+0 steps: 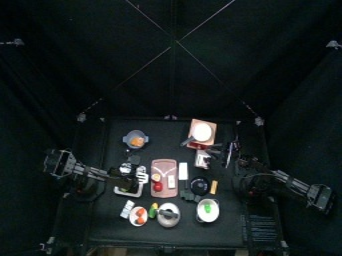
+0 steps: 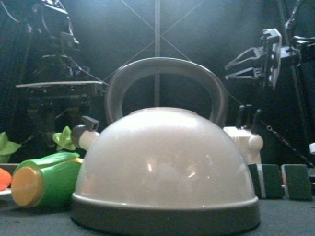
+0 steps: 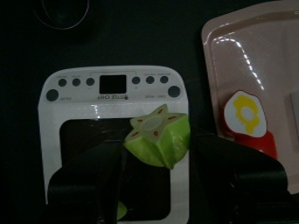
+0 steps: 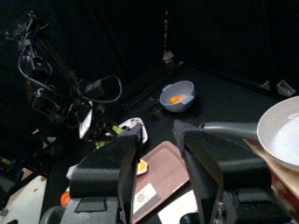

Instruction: Place starfruit top in top middle

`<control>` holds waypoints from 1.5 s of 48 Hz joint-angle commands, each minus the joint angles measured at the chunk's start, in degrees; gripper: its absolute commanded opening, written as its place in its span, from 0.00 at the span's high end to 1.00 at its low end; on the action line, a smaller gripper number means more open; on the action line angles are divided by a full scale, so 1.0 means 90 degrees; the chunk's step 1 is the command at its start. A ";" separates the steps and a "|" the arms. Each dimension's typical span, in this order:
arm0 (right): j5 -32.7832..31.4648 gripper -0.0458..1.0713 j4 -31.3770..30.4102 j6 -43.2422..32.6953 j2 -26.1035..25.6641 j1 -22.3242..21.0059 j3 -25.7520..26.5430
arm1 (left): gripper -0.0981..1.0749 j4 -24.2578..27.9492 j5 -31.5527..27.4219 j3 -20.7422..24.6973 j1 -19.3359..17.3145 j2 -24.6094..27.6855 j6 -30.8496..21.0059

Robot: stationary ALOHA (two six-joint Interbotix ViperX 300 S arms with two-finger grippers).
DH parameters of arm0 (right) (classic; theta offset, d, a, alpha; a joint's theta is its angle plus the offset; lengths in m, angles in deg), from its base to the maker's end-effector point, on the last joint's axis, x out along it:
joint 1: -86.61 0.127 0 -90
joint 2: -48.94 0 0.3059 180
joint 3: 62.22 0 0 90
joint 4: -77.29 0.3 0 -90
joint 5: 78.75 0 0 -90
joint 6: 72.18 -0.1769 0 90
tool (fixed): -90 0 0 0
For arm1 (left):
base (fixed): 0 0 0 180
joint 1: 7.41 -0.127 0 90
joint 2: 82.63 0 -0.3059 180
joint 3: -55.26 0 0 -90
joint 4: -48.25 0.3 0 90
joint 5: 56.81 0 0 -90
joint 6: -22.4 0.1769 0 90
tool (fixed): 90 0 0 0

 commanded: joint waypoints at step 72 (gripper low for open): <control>0.0039 0.30 -0.0029 0.0039 0.0020 -0.0020 0.0020 | 0.29 -0.1992 0.1797 0.4297 -0.4482 0.2627 0.7910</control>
